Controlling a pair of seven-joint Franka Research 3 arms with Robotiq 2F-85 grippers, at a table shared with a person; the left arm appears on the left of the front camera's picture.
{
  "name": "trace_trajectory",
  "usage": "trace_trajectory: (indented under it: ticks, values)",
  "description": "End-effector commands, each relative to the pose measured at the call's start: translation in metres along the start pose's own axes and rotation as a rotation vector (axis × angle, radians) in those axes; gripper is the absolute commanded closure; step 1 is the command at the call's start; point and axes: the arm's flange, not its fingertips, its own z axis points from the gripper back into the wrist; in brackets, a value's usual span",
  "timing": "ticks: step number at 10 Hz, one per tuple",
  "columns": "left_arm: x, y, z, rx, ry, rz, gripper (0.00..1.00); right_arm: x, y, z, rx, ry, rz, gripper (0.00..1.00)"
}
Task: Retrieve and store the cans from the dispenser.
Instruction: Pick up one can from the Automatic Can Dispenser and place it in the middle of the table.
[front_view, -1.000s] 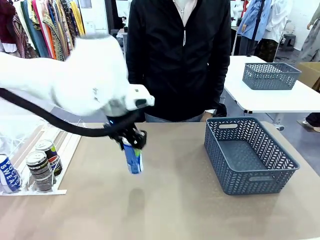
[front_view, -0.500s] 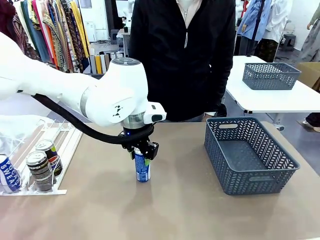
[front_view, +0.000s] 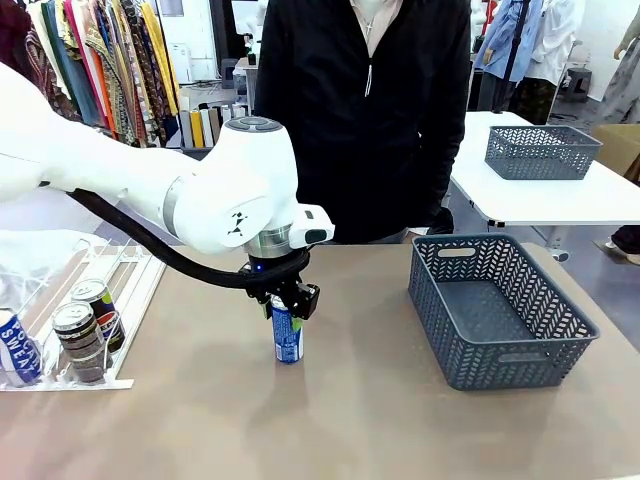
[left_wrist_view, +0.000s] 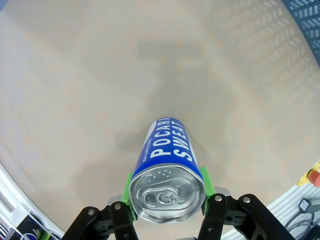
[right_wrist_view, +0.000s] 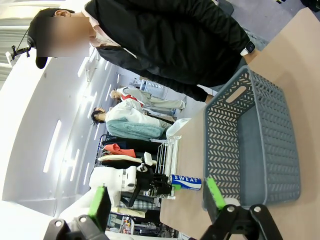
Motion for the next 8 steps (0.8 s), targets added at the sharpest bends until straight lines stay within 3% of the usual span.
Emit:
trace_trajectory:
  ticks: [1,3,5,7,8]
  values:
    - [0.0,-0.002,0.004,0.014,-0.031,0.003,0.0,0.003,0.003,0.0,0.016,-0.008,0.006,0.0]
    - [-0.004,-0.001,0.021,0.001,-0.065,0.004,0.0,0.003,0.003,0.0,0.016,-0.008,0.006,0.0]
    - [-0.017,0.01,0.076,-0.019,-0.122,0.018,0.0,0.003,0.003,0.0,0.016,-0.008,0.006,0.0]
    - [-0.039,0.041,0.144,-0.124,-0.176,0.035,0.0,0.003,0.003,0.0,0.016,-0.008,0.006,0.0]
    - [-0.059,0.077,0.184,-0.246,-0.187,0.048,0.0,0.003,0.003,0.0,0.016,-0.008,0.006,0.0]
